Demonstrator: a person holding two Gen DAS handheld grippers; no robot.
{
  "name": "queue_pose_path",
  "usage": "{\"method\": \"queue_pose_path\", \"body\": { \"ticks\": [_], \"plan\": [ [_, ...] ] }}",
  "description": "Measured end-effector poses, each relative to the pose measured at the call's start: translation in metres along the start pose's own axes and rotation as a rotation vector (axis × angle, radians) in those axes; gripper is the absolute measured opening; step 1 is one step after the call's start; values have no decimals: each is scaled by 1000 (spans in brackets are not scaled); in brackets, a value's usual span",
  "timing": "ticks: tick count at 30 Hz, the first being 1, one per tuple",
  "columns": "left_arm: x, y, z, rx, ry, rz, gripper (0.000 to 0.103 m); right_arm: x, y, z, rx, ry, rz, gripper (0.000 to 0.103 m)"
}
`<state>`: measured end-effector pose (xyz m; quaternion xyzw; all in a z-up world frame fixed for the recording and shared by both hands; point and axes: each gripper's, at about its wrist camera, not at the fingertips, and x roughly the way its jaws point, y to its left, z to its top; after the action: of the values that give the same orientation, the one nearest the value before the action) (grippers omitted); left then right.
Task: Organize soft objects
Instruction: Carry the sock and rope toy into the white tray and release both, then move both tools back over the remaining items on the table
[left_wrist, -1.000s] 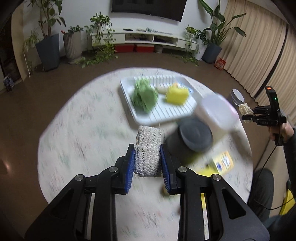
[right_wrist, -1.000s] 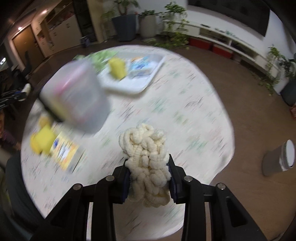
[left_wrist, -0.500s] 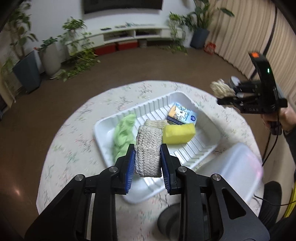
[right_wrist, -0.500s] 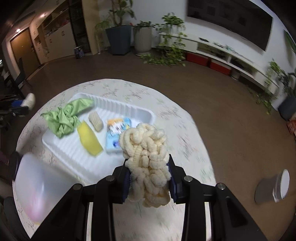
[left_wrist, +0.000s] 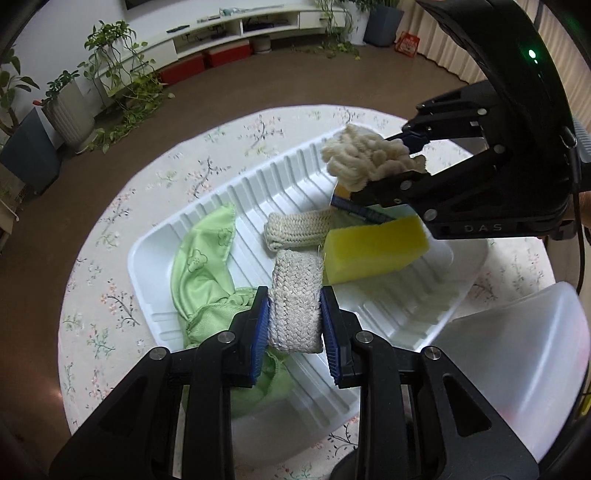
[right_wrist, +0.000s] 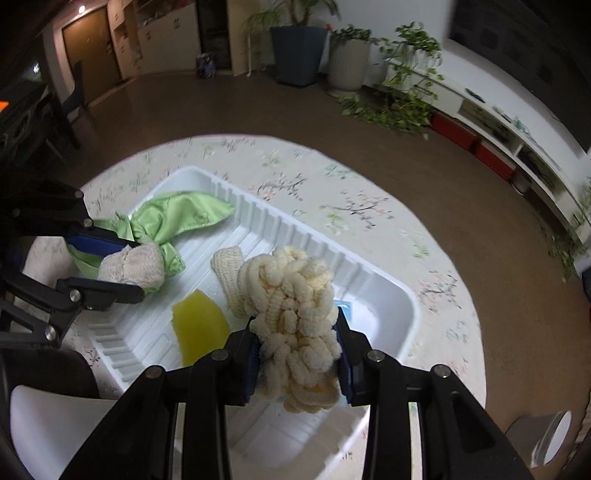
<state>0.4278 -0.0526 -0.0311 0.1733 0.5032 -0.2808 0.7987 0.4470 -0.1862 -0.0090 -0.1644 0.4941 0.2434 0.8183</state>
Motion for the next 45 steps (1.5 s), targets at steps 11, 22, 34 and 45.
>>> {"method": "queue_pose_path", "body": {
  "ticks": [11,22,34,45],
  "plan": [
    [5,1,3,-30,-6,7,57,15,1,-5,-30,10,-9,55],
    [-36,10,-3,-89,-95,31,78,-22,-9,-18,3,-87,-15,79],
    [-124,17,-73,-248,-298,-5,103,-104,-53,-94,238,-262,25,98],
    [-175,-40,-195,-292,-406,6,103,-168,-33,-213,415,-391,23,103]
  ]
}}
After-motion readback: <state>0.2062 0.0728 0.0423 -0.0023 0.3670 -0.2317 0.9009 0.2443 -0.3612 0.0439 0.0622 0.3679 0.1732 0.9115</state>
